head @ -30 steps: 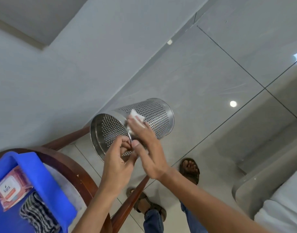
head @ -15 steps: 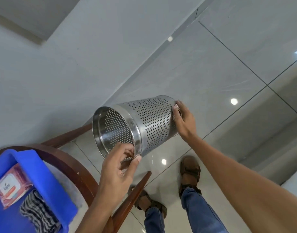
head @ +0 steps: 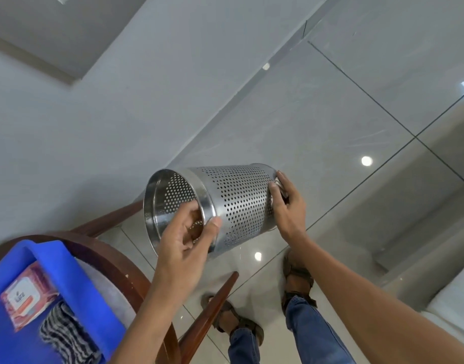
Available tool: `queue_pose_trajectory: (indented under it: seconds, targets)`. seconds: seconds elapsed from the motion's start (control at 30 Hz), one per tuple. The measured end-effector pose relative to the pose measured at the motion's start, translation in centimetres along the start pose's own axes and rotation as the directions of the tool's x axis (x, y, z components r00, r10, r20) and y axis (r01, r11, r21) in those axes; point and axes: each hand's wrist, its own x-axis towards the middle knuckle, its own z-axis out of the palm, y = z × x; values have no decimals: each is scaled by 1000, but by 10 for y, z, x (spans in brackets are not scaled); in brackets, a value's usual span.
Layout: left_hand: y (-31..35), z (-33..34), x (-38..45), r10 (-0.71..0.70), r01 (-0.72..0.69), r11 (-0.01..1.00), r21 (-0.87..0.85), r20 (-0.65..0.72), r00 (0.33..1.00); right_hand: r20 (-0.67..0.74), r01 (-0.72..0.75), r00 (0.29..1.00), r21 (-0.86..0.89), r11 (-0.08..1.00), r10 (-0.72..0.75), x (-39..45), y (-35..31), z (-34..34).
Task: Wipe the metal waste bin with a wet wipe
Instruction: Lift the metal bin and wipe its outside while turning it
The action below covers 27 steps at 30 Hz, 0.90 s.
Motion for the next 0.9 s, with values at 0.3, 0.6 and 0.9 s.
queue_pose_trajectory:
  seconds: [0.3,0.6,0.9]
  targets:
    - [-24,18,14,127,-128,990,52,27,992,299,448,834,125,885,-464,-64,-50,36]
    - [-29,-2,10,98,-96,994,-49,38,994,318,607,772,-114,786,-550,-48,-52,49]
    - [-36,-5,-11,55,-56,998,2,111,992,99,88,993,-268,959,-64,10,-3,12]
